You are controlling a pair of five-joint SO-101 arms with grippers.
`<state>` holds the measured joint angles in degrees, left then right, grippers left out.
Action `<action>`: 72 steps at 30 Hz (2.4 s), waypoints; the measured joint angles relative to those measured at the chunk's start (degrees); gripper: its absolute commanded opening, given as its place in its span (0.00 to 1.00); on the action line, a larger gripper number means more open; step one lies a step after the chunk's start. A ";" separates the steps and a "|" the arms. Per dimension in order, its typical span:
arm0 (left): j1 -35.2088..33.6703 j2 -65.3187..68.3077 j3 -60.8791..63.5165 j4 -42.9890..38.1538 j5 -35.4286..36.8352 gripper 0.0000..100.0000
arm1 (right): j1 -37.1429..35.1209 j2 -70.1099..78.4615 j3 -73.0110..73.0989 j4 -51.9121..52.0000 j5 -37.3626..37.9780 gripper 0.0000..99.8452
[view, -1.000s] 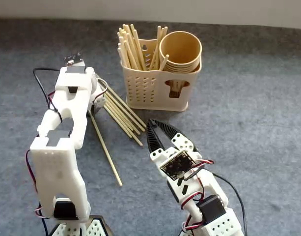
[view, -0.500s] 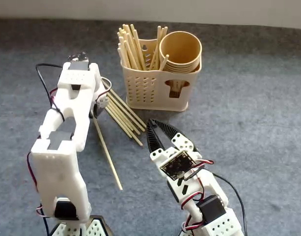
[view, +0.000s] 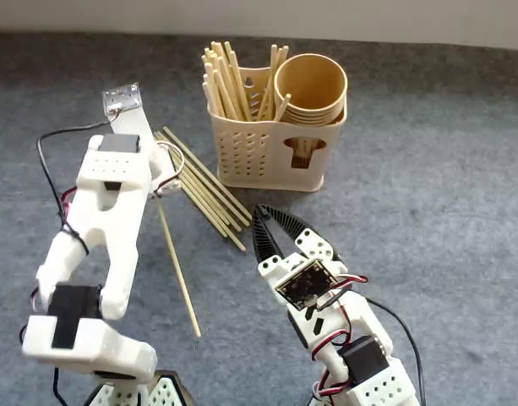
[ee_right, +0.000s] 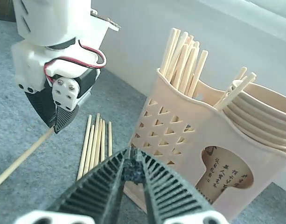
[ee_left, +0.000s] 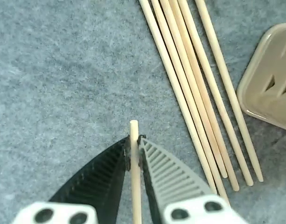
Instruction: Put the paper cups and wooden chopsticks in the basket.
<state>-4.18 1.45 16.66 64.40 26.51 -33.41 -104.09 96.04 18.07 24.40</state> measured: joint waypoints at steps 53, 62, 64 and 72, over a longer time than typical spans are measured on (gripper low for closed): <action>8.26 -66.99 24.79 -42.02 -14.59 0.00 | 0.00 0.00 0.00 0.00 0.00 0.01; 12.04 -59.34 11.87 -42.73 -15.03 0.00 | 0.00 0.00 0.00 0.00 0.00 0.01; 12.04 -55.30 8.18 -42.73 -15.03 0.00 | 0.00 0.00 0.00 0.00 0.00 0.01; 12.04 -37.71 -8.35 -42.73 -15.03 0.00 | 0.00 0.00 0.00 0.00 0.00 0.01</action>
<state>7.87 -36.26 8.31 21.67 11.47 -33.41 -104.09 96.04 18.07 24.40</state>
